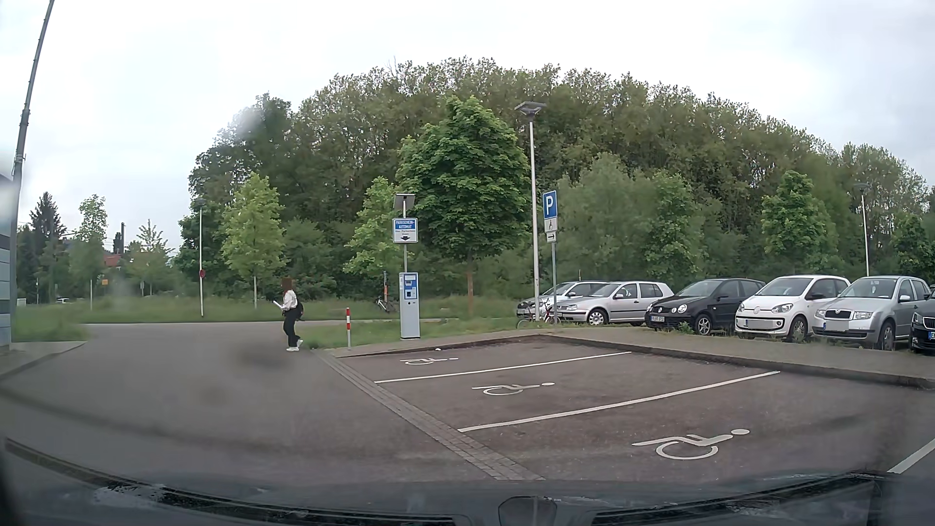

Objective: Follow the waypoints while adhering to traffic rules and regulations

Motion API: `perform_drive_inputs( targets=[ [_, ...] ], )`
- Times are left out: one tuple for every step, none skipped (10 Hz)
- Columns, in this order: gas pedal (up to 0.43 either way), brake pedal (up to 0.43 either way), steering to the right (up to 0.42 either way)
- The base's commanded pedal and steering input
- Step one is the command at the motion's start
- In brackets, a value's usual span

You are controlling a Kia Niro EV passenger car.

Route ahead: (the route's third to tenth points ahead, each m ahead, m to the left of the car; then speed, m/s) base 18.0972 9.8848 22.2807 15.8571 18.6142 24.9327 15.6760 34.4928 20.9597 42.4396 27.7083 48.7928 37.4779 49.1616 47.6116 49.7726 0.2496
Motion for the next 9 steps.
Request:
perform_drive_inputs(
  targets=[
    [0.0,0.146,0.363],
    [0.0,0.152,0.317],
    [0.0,0.152,0.275],
    [0.0,0.152,0.24],
    [0.0,0.122,0.205],
    [0.0,0.018,0.169],
    [0.0,0.0,0.132],
    [0.0,0.0,0.089],
    [0.0,0.0,0.049]
  ],
)
